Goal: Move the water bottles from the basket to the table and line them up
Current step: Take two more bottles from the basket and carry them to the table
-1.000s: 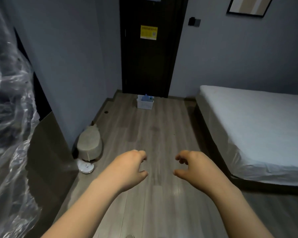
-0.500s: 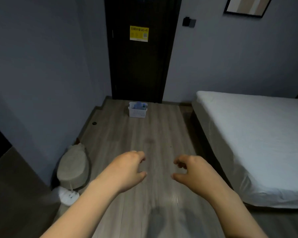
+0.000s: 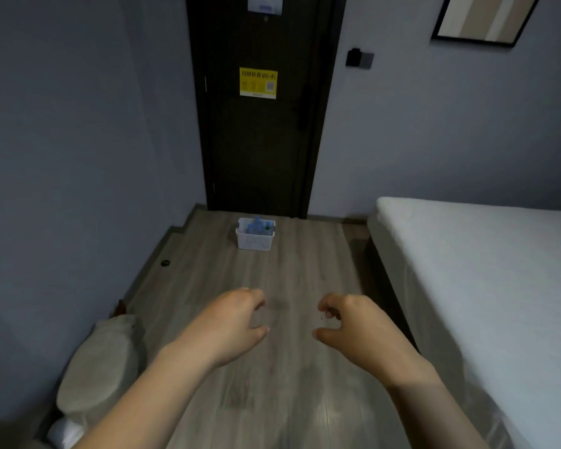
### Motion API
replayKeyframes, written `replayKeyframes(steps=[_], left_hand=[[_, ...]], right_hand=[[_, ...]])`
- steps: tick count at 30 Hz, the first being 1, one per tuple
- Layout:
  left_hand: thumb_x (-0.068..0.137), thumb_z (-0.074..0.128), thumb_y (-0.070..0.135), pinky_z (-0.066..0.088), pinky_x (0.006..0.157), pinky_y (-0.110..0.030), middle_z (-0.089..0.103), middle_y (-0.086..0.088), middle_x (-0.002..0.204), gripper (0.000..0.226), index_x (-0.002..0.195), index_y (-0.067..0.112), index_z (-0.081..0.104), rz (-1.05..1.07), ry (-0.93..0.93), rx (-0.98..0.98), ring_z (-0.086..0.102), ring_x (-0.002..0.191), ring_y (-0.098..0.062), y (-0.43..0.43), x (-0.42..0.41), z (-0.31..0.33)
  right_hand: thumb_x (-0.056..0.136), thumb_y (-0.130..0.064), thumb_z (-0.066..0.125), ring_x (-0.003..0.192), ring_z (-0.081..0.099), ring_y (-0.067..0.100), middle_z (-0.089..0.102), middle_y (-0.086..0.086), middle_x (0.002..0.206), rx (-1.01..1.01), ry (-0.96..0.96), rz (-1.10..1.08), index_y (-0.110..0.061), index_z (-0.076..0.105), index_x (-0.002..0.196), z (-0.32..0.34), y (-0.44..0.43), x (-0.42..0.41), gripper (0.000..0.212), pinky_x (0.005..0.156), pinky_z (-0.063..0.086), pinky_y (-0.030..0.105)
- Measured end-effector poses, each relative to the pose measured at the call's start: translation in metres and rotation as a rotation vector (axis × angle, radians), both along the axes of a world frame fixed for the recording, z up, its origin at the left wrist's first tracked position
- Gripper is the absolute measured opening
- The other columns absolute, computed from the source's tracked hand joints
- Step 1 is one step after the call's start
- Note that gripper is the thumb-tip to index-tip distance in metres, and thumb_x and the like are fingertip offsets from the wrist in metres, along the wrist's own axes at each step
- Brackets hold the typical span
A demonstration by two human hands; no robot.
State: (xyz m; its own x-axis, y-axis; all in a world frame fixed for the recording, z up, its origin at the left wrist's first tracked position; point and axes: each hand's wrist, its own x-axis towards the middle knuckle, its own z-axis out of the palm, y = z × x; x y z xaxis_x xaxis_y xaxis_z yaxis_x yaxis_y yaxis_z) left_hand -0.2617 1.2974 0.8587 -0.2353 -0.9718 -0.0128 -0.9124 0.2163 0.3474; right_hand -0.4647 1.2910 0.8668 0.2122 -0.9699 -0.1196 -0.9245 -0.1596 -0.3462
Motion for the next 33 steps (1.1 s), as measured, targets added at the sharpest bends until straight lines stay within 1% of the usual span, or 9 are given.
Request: replayKeyframes(steps=[3, 11, 15, 18, 22, 28, 33], left_hand=[[0.087, 0.058, 0.036, 0.042, 0.093, -0.026, 0.056, 0.001, 0.120, 0.036, 0.119, 0.020, 0.053, 0.020, -0.008, 0.003, 0.053, 0.113, -0.015, -0.040, -0.012, 0.000], [0.087, 0.060, 0.035, 0.040, 0.091, -0.023, 0.056, 0.001, 0.120, 0.036, 0.119, 0.019, 0.053, -0.002, -0.001, 0.030, 0.053, 0.112, -0.014, -0.142, -0.026, -0.006], [0.086, 0.060, 0.035, 0.041, 0.093, -0.024, 0.056, 0.002, 0.121, 0.037, 0.119, 0.020, 0.053, 0.001, 0.019, 0.056, 0.053, 0.114, -0.013, -0.202, -0.023, -0.016], [0.086, 0.060, 0.035, 0.041, 0.094, -0.024, 0.055, 0.003, 0.122, 0.037, 0.119, 0.020, 0.053, 0.008, 0.028, 0.073, 0.052, 0.114, -0.012, -0.253, -0.012, -0.023], [0.085, 0.062, 0.034, 0.042, 0.094, -0.025, 0.056, 0.002, 0.121, 0.037, 0.118, 0.019, 0.054, 0.028, 0.038, 0.055, 0.053, 0.113, -0.013, -0.330, 0.013, -0.021], [0.085, 0.061, 0.032, 0.041, 0.091, -0.024, 0.056, 0.001, 0.121, 0.034, 0.116, 0.019, 0.054, 0.035, 0.032, 0.058, 0.053, 0.112, -0.014, -0.437, 0.055, -0.020], [0.086, 0.060, 0.035, 0.041, 0.091, -0.024, 0.056, 0.002, 0.121, 0.035, 0.116, 0.020, 0.053, 0.039, 0.022, 0.106, 0.052, 0.112, -0.014, -0.512, 0.067, -0.032]], right_hand=[[0.084, -0.037, 0.068, 0.108, 0.059, 0.008, 0.062, -0.006, 0.121, 0.014, 0.006, 0.021, -0.026, 0.056, 0.128, -0.001, -0.041, -0.012, 0.047, 0.093, 0.051, 0.026], [0.087, -0.034, 0.066, 0.116, 0.057, 0.013, 0.060, -0.002, 0.126, 0.096, -0.017, 0.003, -0.024, 0.053, 0.131, -0.001, -0.143, -0.024, 0.047, 0.098, 0.047, 0.029], [0.088, -0.034, 0.065, 0.115, 0.056, 0.014, 0.059, -0.003, 0.126, 0.133, -0.012, -0.003, -0.025, 0.051, 0.131, -0.006, -0.202, -0.017, 0.047, 0.097, 0.048, 0.030], [0.088, -0.032, 0.066, 0.114, 0.056, 0.014, 0.057, -0.003, 0.127, 0.153, -0.019, -0.029, -0.025, 0.050, 0.131, -0.010, -0.254, -0.006, 0.047, 0.096, 0.049, 0.030], [0.087, -0.035, 0.066, 0.110, 0.059, 0.010, 0.060, -0.004, 0.124, 0.076, -0.010, 0.024, -0.025, 0.053, 0.128, -0.009, -0.331, 0.018, 0.044, 0.092, 0.050, 0.025], [0.086, -0.037, 0.066, 0.106, 0.058, 0.008, 0.060, -0.007, 0.122, 0.101, 0.018, 0.036, -0.027, 0.053, 0.127, -0.016, -0.438, 0.054, 0.044, 0.090, 0.051, 0.024], [0.085, -0.038, 0.067, 0.103, 0.059, 0.007, 0.061, -0.008, 0.119, 0.152, 0.016, 0.035, -0.029, 0.055, 0.124, -0.035, -0.513, 0.061, 0.043, 0.088, 0.052, 0.023]])
